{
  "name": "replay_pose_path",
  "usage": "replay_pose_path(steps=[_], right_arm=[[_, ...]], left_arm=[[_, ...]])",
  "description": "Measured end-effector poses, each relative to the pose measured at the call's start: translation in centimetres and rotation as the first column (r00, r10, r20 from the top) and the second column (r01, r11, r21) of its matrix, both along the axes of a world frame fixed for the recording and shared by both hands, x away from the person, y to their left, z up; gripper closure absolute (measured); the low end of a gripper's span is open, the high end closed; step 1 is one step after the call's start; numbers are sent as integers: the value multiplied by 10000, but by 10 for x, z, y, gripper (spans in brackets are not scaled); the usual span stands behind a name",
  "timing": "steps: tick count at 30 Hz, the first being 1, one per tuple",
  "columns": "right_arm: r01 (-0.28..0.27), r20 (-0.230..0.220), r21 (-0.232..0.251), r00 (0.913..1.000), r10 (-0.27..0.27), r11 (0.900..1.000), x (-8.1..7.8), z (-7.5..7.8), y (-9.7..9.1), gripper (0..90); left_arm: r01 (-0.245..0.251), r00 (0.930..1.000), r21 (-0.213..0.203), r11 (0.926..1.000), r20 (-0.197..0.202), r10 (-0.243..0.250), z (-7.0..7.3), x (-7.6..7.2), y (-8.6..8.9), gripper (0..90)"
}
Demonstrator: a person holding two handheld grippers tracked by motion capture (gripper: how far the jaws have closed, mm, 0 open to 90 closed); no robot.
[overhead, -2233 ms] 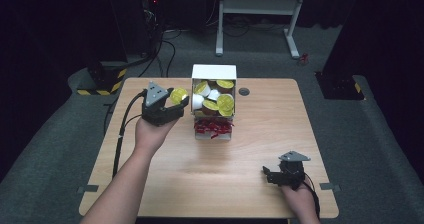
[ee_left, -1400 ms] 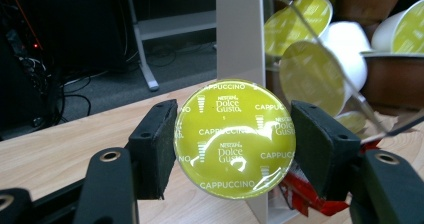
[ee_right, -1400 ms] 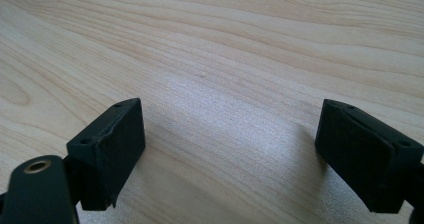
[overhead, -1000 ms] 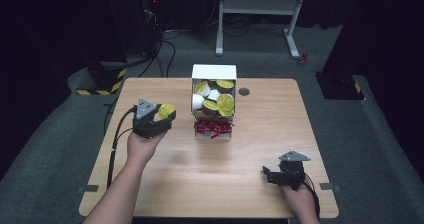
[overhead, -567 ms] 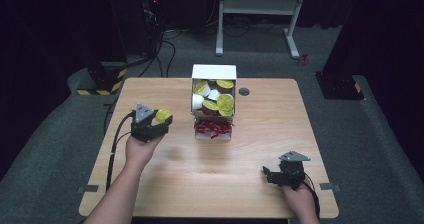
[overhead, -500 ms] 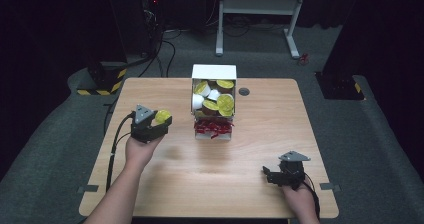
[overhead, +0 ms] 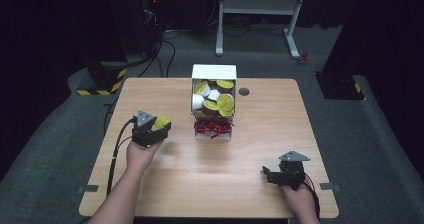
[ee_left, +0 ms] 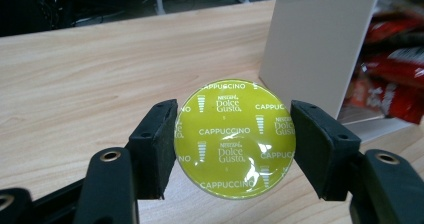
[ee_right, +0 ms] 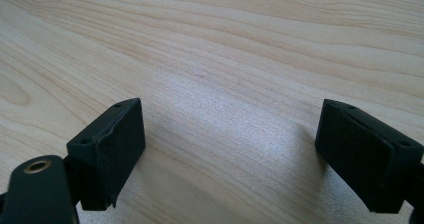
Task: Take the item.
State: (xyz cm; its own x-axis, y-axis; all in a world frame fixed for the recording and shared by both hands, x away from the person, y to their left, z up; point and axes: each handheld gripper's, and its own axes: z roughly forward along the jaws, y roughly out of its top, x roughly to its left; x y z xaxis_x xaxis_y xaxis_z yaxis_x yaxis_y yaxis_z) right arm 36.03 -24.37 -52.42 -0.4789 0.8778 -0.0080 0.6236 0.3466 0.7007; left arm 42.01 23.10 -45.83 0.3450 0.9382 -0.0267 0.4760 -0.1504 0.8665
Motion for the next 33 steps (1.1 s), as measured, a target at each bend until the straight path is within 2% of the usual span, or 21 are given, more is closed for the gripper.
replay_pose_path(steps=[4, 7, 16, 24, 33], right_arm=[[1, 1, 0, 10000, -1, 10000, 0, 0, 0, 125], [0, 0, 1, 10000, 0, 10000, 0, 0, 0, 126], [0, 2, 0, 10000, 0, 10000, 0, 0, 0, 125], [0, 3, -2, 10000, 0, 10000, 0, 0, 0, 126], [13, 3, 13, 10000, -13, 10000, 0, 0, 0, 125]], left_arm=[[-107, 9991, -43, 9999, -401, 105, -13, 4, 0, 383], [-106, 9982, 112, 9999, -596, 113, -20, 7, -1, 383], [-136, 9958, 272, 9995, -896, 160, -31, 12, -5, 383], [-303, 9908, 382, 9988, -1305, 350, -42, 17, -2, 383], [-307, 9892, 441, 9986, -1418, 366, -51, 20, -5, 382]])
